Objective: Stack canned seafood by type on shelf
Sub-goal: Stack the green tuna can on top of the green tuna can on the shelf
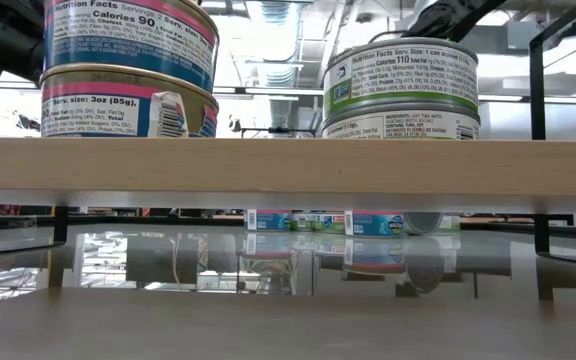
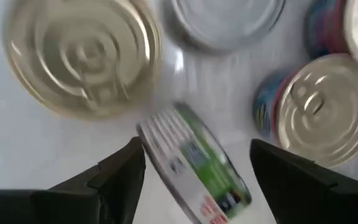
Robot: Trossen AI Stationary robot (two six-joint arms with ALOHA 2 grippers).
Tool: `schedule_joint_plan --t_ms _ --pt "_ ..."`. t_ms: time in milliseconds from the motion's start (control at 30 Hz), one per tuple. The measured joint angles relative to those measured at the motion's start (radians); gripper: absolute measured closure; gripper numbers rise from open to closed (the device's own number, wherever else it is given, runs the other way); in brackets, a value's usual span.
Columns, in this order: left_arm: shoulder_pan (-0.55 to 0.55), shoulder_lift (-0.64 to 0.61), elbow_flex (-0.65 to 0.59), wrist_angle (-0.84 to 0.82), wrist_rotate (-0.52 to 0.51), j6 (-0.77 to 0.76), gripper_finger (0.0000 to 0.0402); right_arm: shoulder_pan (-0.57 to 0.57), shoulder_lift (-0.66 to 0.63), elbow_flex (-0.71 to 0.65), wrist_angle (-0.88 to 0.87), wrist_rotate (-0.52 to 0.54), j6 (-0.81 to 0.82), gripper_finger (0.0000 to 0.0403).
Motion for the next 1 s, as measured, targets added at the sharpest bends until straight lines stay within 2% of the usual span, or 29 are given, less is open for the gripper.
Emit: schedule_joint_plan --t_ms 233,367,500,667,733,867,1000 --pt "0.0 0.0 0.0 -0.05 0.001 -0.009 0.0084 0.002 0.035 0.009 -0.103 0.0 -0.195 0.0086" --pt "0.0 0.0 0.0 -0.05 0.001 -0.008 0.0084 0.007 0.052 0.009 -0.09 0.002 -0.203 0.0103" --pt "0.0 0.0 0.0 -0.063 0.002 -0.01 0.0084 0.012 0.091 0.009 -0.091 0.0 -0.2 0.015" --pt "0.0 0.0 0.0 -0.07 0.002 -0.01 0.0084 0.032 0.115 0.009 -0.135 -0.007 -0.143 0.0245" --pt "0.0 0.0 0.0 -0.07 0.002 -0.01 0.0084 0.039 0.105 0.013 -0.169 -0.013 -0.115 0.0256" --pt "0.0 0.0 0.0 -0.064 0.002 -0.008 0.0084 0.045 0.076 0.078 -0.258 -0.072 -0.042 0.0256" --pt "0.0 0.0 0.0 -0.061 0.002 -0.008 0.0084 0.043 0.047 0.166 -0.265 -0.267 0.074 0.0256"
